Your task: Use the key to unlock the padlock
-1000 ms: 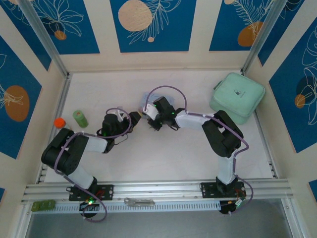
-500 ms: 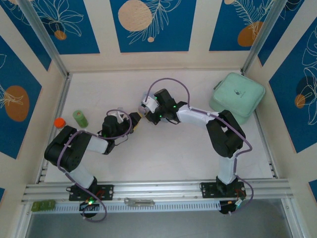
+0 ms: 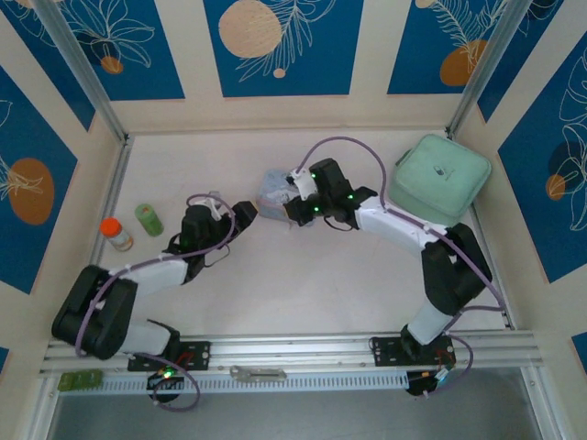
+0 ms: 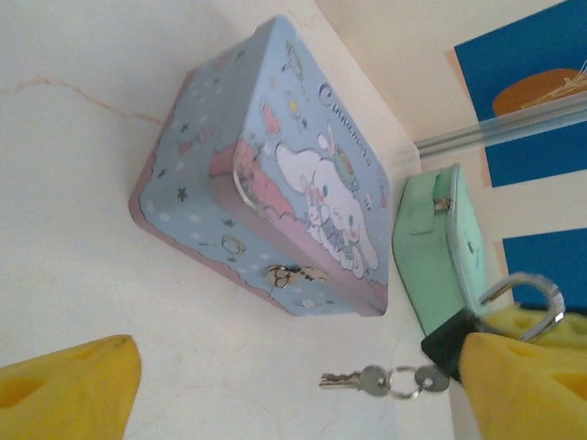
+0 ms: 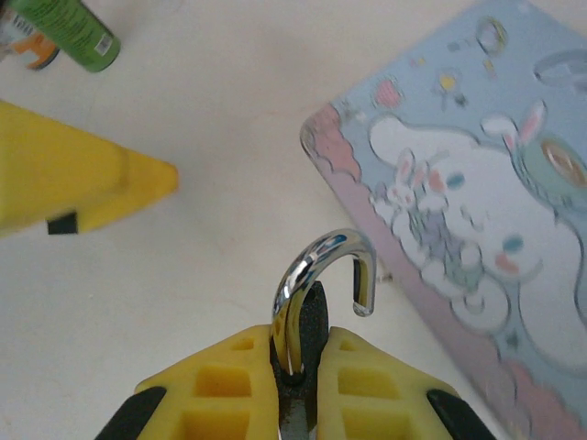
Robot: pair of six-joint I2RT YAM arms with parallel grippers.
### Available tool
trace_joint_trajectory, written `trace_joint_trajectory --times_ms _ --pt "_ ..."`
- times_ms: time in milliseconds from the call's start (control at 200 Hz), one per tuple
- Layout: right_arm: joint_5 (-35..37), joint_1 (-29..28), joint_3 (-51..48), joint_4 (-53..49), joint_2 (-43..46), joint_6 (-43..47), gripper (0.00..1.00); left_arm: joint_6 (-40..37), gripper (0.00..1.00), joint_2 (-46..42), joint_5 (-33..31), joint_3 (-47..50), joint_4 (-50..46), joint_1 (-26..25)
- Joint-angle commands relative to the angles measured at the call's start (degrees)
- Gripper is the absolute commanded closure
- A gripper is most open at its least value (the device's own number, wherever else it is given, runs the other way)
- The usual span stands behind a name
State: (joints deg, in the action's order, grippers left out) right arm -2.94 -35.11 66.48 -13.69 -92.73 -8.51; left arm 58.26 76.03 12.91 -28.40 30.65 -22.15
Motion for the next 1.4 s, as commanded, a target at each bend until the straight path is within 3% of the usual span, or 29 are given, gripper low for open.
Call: trace_joint_trajectory --times_ms 0,105,230,585,895,1391 --pt "3.58 0.84 -2.96 -4.77 5.42 -9.48 1.00 -8.70 0.06 -5.85 -7.81 -3.14 -15.01 0.70" --pt "5.43 3.20 -4.60 -7.72 9.32 -12.07 1.00 -9.04 0.06 -10.29 -12.68 -2.38 -17.98 0.53" --pt "6.75 8.26 -4.90 -13.23 12.25 -14.06 1.00 -6.03 0.03 -12.11 -13.69 0.50 -15.05 0.28" --pt "7.42 16.47 -15.30 -16.09 17.77 -22.03 1.00 -3.50 0.03 -4.74 -11.47 -0.88 -11.07 -2.43" --pt "10.88 16.66 -11.90 -18.99 6.04 -23.39 1.00 -3.59 0.03 1.79 -8.25 -4.84 -7.89 -3.95" --pt "11.11 14.73 -6.22 -16.72 -6.88 -24.79 1.00 -3.41 0.03 0.36 -8.78 -2.80 -8.68 -4.13"
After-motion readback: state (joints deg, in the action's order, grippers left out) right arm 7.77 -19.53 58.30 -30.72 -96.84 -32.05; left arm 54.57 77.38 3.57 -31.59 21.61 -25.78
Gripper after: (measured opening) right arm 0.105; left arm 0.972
